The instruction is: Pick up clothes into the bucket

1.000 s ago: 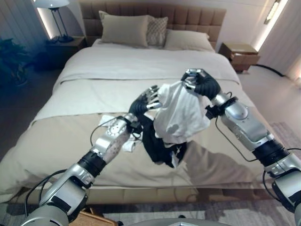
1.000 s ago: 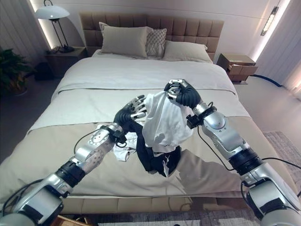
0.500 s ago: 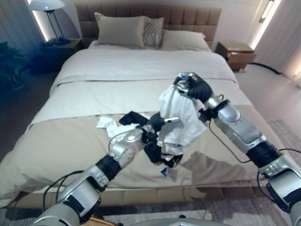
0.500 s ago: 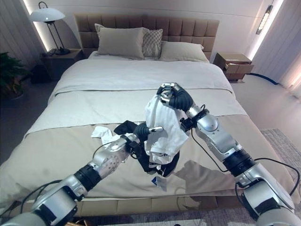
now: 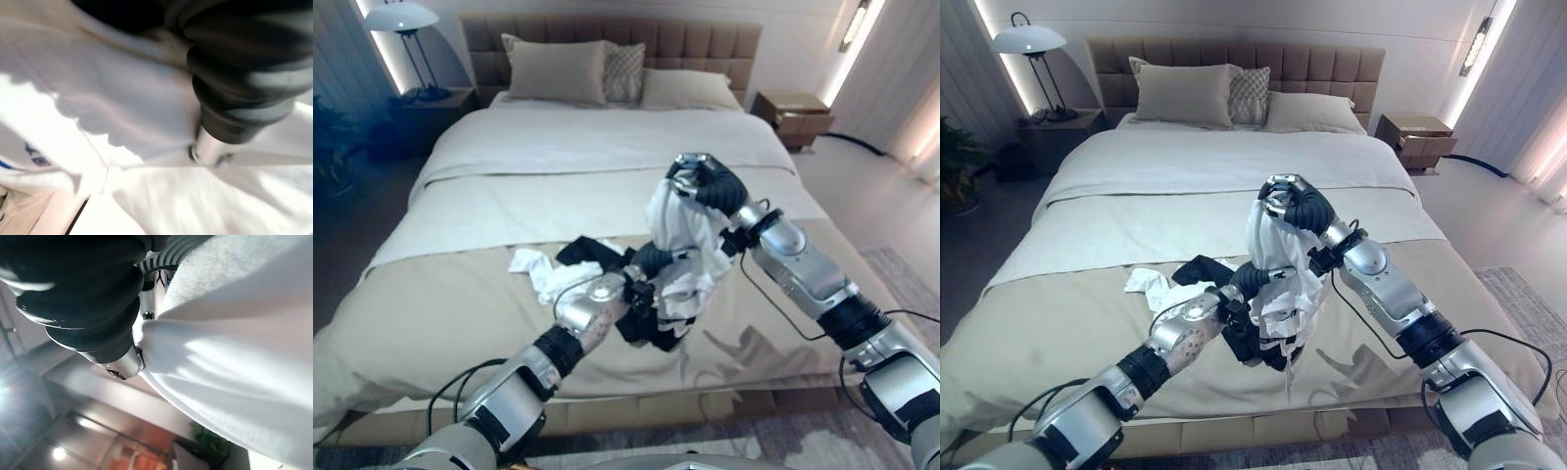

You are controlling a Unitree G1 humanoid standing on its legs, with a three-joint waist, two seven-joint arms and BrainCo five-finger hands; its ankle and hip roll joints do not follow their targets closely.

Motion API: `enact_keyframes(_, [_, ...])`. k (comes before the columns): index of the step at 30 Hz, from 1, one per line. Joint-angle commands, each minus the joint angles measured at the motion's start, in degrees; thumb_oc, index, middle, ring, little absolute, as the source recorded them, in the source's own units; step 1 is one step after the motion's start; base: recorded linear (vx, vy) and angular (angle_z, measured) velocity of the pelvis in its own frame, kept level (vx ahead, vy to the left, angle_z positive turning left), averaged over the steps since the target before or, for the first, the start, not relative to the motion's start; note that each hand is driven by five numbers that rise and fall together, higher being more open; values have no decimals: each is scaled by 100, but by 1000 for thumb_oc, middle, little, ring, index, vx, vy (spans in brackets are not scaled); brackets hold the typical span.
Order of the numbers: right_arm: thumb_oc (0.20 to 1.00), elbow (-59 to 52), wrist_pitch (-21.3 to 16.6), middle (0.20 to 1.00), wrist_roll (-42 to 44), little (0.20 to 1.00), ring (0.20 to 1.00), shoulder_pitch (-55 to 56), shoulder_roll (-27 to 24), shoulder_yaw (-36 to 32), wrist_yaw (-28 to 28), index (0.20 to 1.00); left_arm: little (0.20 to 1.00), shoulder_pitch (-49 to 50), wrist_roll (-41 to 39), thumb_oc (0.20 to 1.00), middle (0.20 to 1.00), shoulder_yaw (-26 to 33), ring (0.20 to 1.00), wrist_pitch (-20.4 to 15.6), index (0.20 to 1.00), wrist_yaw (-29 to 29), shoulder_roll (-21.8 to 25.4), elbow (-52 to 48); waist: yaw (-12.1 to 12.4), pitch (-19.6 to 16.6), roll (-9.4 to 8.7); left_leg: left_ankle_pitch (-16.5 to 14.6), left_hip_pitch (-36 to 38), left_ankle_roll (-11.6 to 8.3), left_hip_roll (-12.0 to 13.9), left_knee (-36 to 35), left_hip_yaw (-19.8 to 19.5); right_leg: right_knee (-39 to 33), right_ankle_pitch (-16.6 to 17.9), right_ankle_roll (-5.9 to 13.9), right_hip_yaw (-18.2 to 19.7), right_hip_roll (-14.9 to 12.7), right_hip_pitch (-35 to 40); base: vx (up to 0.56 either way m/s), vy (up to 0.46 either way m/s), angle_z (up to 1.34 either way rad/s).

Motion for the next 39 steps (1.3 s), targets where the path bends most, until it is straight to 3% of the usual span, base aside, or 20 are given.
enact_keyframes(1, [200,-345,-561,200,314,200,200,-332,10,-531,-112,200,200,-437,658,200,200,190,200,-335,200,259,-87,621,163,29,-204,-185,-202,62,111,370,29,267,290,312,-145,-406,-169,0,0,0])
enact_keyframes(8, [200,-445,-611,200,380,200,200,-15,-176,-955,-176,200,200,17,1192,200,200,497,200,-442,200,454,249,531,278,100,-227,-190,-259,69,113,418,-32,279,273,298,-213,-408,-150,0,0,0])
enact_keyframes(14, [200,-515,-680,200,322,200,200,404,-340,-1471,-241,200,200,841,1461,200,200,1149,200,-570,200,586,817,-46,425,154,-236,-197,-301,73,121,453,-73,279,246,283,-280,-406,-129,1,-2,1])
enact_keyframes(15, [492,-529,-687,492,274,492,492,510,-332,-1578,-275,492,200,1038,1470,200,200,1300,200,-594,200,599,940,-237,453,163,-236,-199,-306,72,119,455,-80,277,242,282,-288,-406,-121,4,-6,4])
enact_keyframes(16, [1000,-543,-698,1000,224,1000,1000,641,-314,-1724,-308,1000,200,1257,1516,200,200,1535,200,-647,200,626,1119,-496,495,182,-228,-199,-316,74,121,464,-95,280,240,282,-303,-409,-119,7,-8,7])
enact_keyframes(19, [1000,-563,-687,1000,130,1000,1000,784,-310,-1834,-281,1000,200,1653,1519,200,200,1844,200,-704,200,629,1322,-863,549,181,-239,-200,-321,76,117,464,-108,273,233,280,-317,-410,-103,7,-4,6])
enact_keyframes(20, [1000,-505,-673,1000,55,1000,1000,1001,-311,-2038,-269,1000,200,2168,1566,200,200,2356,200,-784,200,634,1597,-1247,631,197,-227,-202,-331,79,108,467,-126,257,232,282,-342,-418,-88,0,0,0])
enact_keyframes(25, [1000,-235,-676,1000,-180,1000,1000,1350,-152,-2346,-240,1000,200,3037,1702,200,200,3192,200,-927,200,648,1807,-1518,737,201,-207,-216,-348,88,94,461,-158,238,222,284,-390,-432,-70,4,7,4])
enact_keyframes(31, [1000,177,-734,1000,-1179,1000,1000,1826,196,-2909,-657,1000,200,3708,2059,200,200,4004,200,-1091,200,873,1607,-1481,828,270,-176,-239,-407,121,44,493,-245,261,189,279,-460,-471,-48,4,19,9])
enact_keyframes(39, [1000,503,-812,1000,-1761,1000,1000,1943,519,-3106,-1010,1000,200,3758,2897,200,200,4339,200,-1254,200,1509,1458,-1259,1007,709,-229,-455,-883,192,11,1134,-443,654,18,249,-589,-576,-203,-52,-2,13])
